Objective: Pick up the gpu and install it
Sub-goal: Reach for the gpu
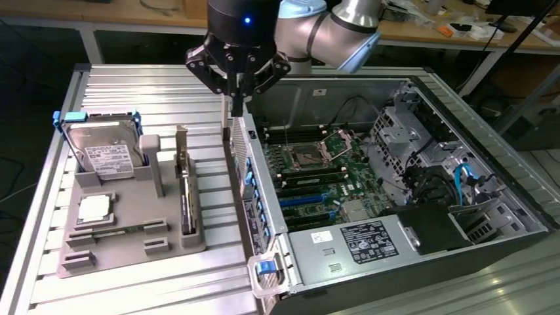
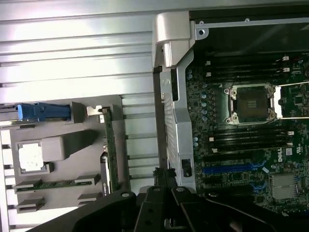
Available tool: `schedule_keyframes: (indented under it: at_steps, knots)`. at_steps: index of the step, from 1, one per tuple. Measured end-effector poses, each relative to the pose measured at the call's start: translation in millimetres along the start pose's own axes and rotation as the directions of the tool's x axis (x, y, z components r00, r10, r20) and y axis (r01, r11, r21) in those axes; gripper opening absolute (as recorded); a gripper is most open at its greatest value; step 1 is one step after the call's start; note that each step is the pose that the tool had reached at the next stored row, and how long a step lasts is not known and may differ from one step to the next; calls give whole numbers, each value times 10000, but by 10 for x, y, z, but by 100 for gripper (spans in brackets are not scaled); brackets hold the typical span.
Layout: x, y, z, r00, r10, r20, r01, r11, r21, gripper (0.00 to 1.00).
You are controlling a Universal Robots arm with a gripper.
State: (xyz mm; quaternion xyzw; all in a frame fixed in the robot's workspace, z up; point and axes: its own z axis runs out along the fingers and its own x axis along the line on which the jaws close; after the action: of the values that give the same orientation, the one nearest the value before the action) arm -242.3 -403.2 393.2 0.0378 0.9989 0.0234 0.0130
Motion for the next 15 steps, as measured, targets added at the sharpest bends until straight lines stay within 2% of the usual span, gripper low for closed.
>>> schedule_keyframes:
  at_steps: [15]
  knots:
    - [508,-55,-15,10000,1,-2,-1,10000,-6,11]
